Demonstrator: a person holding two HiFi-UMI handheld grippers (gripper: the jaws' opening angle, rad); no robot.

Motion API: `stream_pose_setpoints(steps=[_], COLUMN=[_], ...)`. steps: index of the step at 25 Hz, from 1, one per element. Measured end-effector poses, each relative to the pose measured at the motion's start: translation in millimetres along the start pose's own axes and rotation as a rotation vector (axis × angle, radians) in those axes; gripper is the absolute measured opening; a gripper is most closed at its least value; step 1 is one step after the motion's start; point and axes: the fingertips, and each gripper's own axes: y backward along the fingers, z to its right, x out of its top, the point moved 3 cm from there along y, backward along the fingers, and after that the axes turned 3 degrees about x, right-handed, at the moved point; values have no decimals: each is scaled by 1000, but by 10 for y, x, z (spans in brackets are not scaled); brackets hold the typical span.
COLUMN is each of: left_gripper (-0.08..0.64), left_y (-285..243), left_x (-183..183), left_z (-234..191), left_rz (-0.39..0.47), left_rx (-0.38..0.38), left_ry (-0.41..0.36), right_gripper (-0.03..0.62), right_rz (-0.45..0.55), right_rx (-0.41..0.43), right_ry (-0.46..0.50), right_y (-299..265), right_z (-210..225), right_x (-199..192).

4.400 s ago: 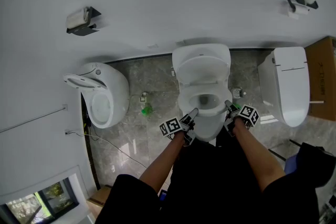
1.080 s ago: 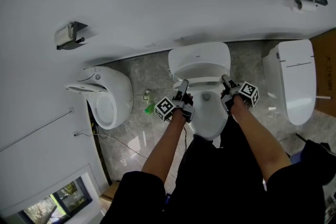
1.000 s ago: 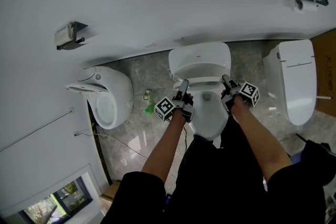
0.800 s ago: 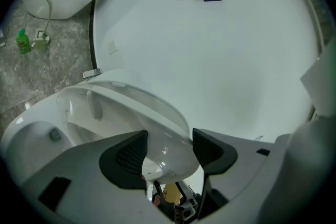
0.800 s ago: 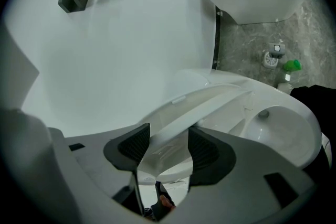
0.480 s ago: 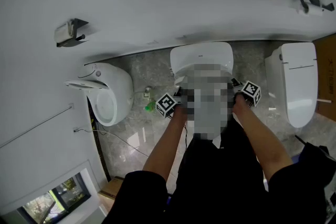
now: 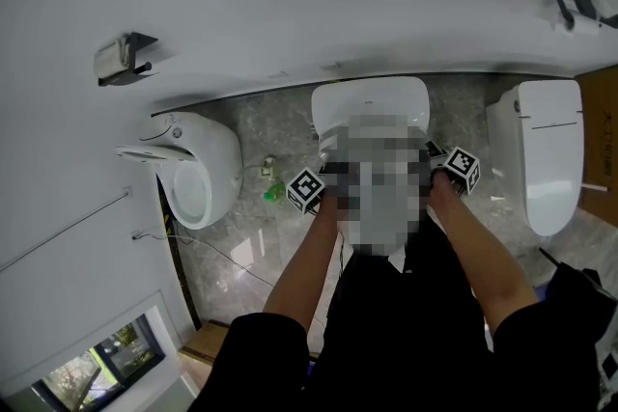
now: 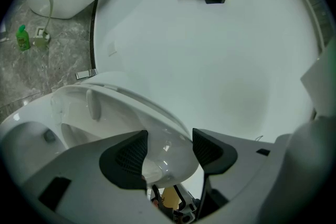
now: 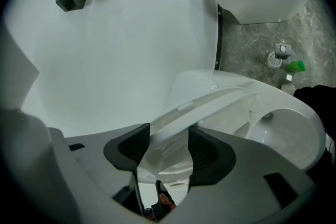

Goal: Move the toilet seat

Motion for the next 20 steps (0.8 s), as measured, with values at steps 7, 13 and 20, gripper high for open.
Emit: stream_pose_setpoints(steps=[7, 13, 20], left_gripper=[278, 278, 278], left_y=[-73, -142, -167], left_x=[42, 83, 106], left_z=[3, 7, 12], left_rz=[-23, -30, -49], left_rx=[9, 33, 34], left_ry=[10, 21, 23], right_gripper=[244, 244, 244], right_rz=[9, 18, 25], right_rx=[7, 12, 15], right_ry=[1, 3, 8], right_y=[-56, -104, -127], right_z=[-18, -32, -49], right_x=[26, 49, 56])
